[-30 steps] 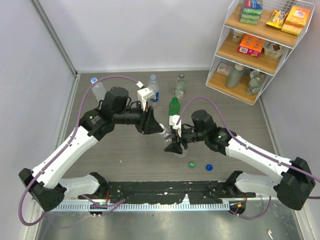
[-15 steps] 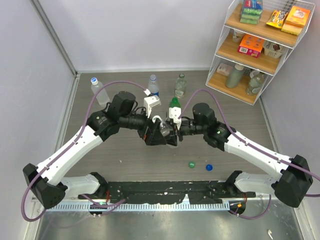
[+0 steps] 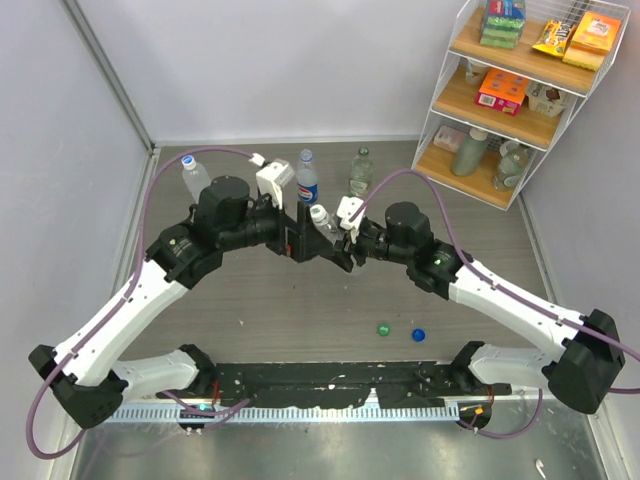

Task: Screw on the bottle caps
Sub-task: Screw the bottle cap onto the plastic bottle.

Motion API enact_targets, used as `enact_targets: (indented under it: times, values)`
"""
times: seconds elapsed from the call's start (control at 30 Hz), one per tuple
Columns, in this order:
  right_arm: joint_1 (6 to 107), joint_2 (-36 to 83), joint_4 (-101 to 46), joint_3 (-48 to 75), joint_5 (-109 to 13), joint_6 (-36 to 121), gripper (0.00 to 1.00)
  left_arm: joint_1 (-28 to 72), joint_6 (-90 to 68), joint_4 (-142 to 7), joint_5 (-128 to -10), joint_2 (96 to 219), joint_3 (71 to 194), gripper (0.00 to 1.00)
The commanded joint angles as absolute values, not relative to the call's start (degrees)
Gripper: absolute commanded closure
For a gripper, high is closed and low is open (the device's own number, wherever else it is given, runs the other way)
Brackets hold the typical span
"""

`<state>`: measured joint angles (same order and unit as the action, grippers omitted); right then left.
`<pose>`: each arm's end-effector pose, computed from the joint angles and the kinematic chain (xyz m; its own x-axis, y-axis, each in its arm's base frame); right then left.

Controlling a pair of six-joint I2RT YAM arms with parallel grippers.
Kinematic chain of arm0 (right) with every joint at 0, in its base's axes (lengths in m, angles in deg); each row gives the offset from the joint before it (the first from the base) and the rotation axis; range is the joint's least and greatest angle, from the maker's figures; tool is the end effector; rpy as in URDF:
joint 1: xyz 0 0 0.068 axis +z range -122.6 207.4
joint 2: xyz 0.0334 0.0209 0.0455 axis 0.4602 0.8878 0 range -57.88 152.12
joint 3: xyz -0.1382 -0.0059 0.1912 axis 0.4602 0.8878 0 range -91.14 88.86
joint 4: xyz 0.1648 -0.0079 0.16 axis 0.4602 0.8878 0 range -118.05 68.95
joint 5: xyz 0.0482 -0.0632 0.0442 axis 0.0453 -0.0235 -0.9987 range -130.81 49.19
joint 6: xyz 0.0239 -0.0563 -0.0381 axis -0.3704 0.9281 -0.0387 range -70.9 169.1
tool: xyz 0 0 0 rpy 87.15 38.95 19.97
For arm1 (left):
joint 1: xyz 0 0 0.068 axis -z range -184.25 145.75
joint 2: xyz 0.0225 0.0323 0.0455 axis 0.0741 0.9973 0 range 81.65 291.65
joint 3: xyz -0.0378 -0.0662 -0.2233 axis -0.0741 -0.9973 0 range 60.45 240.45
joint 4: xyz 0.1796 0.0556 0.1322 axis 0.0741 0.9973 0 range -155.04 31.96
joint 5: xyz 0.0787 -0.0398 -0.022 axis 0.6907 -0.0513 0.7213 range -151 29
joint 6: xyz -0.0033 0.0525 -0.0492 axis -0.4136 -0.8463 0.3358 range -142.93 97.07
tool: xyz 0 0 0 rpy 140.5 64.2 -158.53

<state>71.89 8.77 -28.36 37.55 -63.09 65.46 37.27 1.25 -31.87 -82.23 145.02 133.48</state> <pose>0.1801 0.2086 0.2893 0.0786 -0.2881 -0.9544 -0.9250 0.3359 -0.1776 0.1621 -0.1724 0.3582 -0.6273 0.0455 -0.7774 0.6682 0.5440 -0.5074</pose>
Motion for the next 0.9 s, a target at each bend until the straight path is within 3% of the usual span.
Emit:
enact_targets:
  times: [0.0, 0.27, 0.7, 0.87]
  values:
    - [72.2, 9.3, -28.4, 35.3, -57.1, 66.3, 0.99, 37.4, 10.2, -36.3, -69.2, 143.7, 137.2, 0.00]
    - [72.2, 9.7, -29.0, 35.7, -55.6, 66.1, 0.99, 37.4, 17.1, -39.6, -59.2, 143.3, 137.7, 0.03]
    - [72.2, 10.2, -28.8, 35.5, -55.7, 66.2, 0.99, 37.4, 18.6, -39.4, -64.7, 148.9, 140.7, 0.26]
    - [72.2, 10.6, -28.8, 35.4, -55.6, 65.9, 0.99, 37.4, 19.0, -39.6, -64.7, 149.8, 140.9, 0.43]
